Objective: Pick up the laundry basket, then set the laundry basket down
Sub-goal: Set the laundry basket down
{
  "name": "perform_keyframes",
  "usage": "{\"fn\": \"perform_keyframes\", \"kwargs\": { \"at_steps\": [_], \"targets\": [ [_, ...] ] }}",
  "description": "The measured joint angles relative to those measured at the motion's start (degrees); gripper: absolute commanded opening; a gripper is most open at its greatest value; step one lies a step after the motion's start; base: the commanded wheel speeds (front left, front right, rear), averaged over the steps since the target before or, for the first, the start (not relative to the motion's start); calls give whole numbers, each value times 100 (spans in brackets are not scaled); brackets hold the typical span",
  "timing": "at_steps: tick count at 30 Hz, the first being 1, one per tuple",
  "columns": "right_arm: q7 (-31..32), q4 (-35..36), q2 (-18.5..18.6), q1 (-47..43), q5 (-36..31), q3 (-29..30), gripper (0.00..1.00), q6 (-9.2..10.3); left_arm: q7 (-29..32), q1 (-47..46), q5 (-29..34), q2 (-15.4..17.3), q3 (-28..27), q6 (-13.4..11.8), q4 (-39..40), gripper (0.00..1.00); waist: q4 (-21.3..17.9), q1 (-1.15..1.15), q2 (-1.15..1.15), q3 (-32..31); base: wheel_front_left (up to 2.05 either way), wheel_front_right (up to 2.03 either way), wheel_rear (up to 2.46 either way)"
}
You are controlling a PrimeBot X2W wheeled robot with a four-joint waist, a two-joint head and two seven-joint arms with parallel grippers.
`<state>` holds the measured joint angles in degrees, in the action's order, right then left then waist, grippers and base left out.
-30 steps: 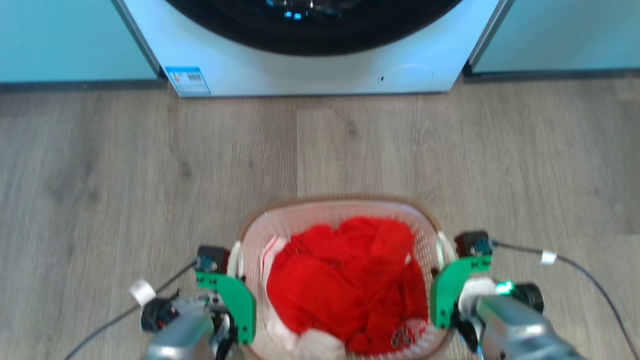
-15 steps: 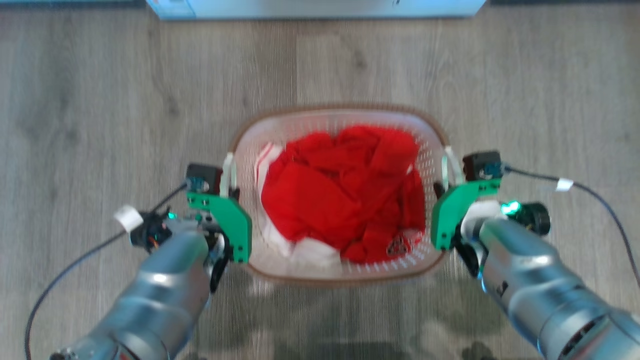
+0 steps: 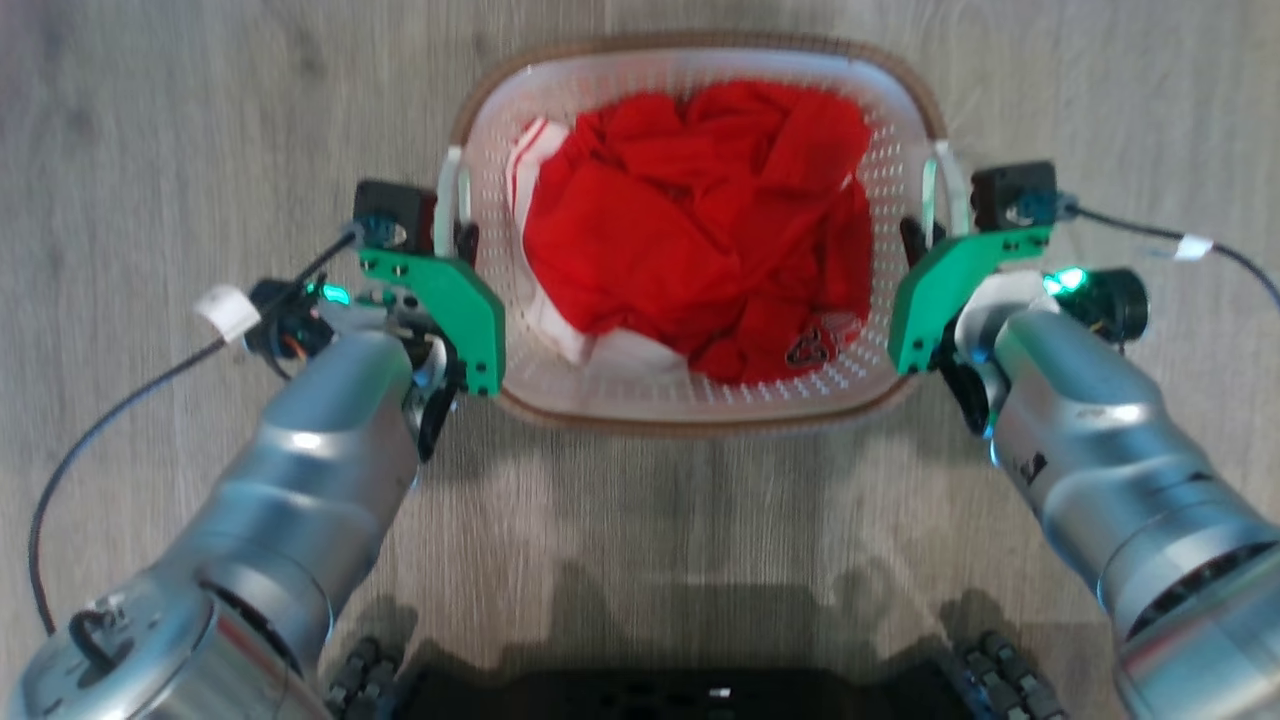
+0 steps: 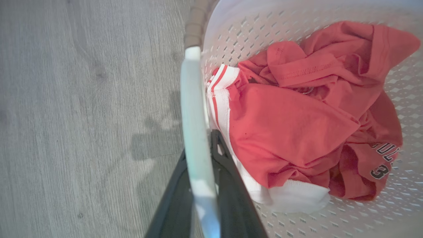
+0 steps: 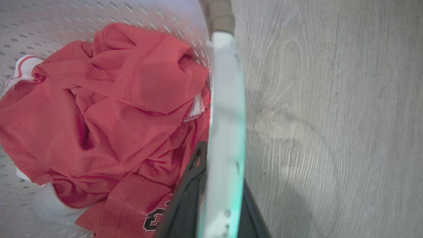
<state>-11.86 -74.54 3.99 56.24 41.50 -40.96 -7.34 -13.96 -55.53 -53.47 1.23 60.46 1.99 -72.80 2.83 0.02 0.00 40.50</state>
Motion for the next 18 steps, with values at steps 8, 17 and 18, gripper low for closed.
{"fn": "perform_keyframes", "kwargs": {
  "at_steps": [8, 17, 18],
  "targets": [
    [-1, 9, 2, 243, -666, 648, 0, -1, -43, -295, 0, 2, 5, -10, 93, 0, 97, -1, 0, 546, 0, 0, 0],
    [0, 20, -19, 342, -1548, 1522, 0, -2, -49, -509, 0, -1, 48, -24, 158, 0, 166, -1, 0, 1011, 0, 0, 0],
    [0, 20, -19, 342, -1548, 1522, 0, -2, -49, -509, 0, -1, 48, -24, 158, 0, 166, -1, 0, 1011, 0, 0, 0]
  ]
}}
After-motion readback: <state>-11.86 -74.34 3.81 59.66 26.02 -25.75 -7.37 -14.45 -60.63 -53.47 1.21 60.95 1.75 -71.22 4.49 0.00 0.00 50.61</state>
